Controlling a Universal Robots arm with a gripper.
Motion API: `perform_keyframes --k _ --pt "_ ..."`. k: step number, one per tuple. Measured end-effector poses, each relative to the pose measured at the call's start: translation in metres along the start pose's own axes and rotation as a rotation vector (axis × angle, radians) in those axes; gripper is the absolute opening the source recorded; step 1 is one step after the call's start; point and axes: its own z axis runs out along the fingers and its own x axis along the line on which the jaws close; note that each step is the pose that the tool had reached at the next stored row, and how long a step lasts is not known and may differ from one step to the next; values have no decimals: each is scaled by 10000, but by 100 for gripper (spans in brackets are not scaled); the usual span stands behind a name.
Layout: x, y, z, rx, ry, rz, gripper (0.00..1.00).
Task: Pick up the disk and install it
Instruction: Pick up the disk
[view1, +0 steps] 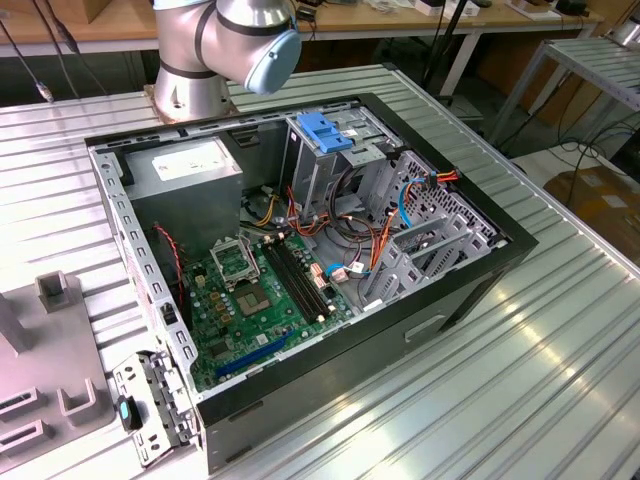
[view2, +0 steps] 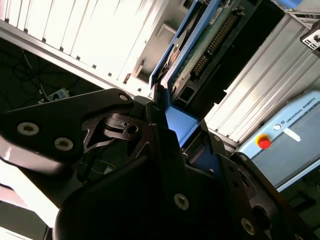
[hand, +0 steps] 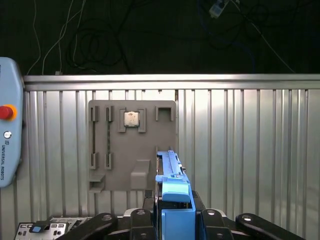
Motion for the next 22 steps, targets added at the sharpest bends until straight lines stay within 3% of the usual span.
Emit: perform_keyframes --k 8,15,22 --pt "-1 -126 5 1 -1 0 37" --pt "-3 -291 11 0 -1 0 37" --pt "-5 -391 15 1 -1 0 37"
